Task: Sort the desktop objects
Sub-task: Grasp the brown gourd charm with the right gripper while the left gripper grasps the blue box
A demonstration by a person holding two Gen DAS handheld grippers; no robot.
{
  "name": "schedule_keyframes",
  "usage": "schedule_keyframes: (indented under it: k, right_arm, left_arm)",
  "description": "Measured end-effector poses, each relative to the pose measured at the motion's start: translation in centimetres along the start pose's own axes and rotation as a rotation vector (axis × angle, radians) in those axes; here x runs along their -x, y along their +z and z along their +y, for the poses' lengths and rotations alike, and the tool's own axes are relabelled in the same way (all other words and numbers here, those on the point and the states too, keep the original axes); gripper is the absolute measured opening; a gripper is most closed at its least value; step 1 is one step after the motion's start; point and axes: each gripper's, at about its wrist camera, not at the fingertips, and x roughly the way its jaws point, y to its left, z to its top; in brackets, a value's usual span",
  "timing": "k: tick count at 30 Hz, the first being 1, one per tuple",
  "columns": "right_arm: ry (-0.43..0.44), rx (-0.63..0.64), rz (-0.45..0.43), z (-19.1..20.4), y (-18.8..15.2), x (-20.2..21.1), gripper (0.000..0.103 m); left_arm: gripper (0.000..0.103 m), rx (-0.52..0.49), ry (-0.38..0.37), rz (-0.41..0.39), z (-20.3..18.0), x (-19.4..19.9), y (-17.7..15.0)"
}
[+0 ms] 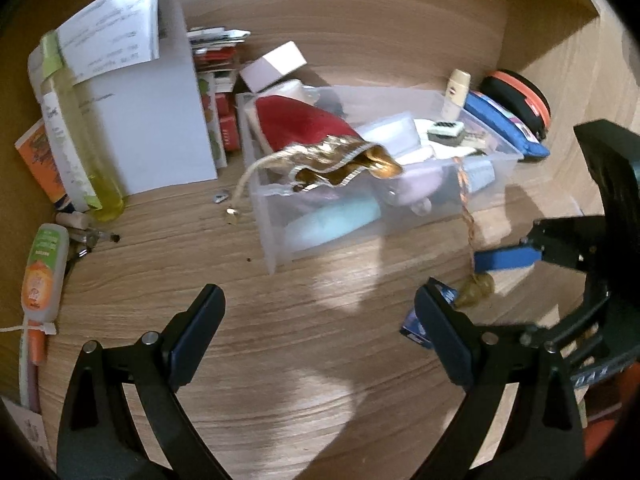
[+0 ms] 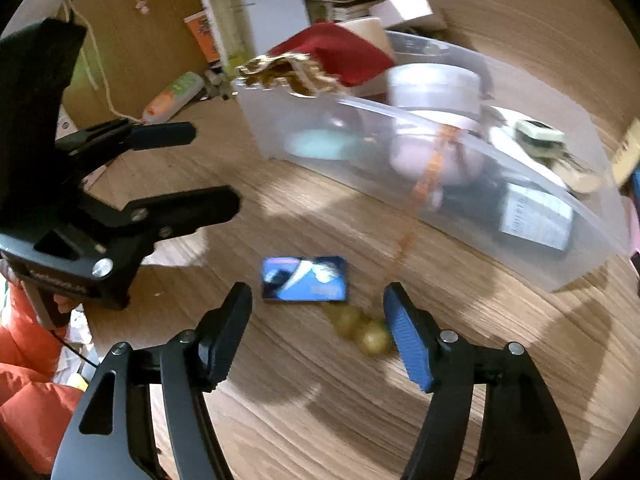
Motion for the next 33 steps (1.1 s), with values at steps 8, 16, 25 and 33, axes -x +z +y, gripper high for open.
schedule_keyframes:
  k: [8,16,25,33]
  right_arm:
    - [-0.065,-0.061,-0.041,-1.8,-1.1,0.9,0.065]
    - [-0.077,-0.005,-0.038,-1.1,-1.3,0.1,0.044]
    - [-0.072,-0.041,-0.070,-2.2,-1.4,1.2,0.028]
    - [-0.086,-0.107,-0.132,-3.9,-1.4,3.9,0.028]
  left_arm:
    - [0.097,-0.071,-0.038,0.093,-2.3,-2.3,-0.6]
    - [0.097,-0.118,-0.046,0.113,-3.5,-3.0,-0.6]
    - [0.097,-0.156,-0.062,0.117,-3.8,-3.8,0.0]
    - [0.076,-0.153,-0.078,0.141,-4.2,-4.9,0.1]
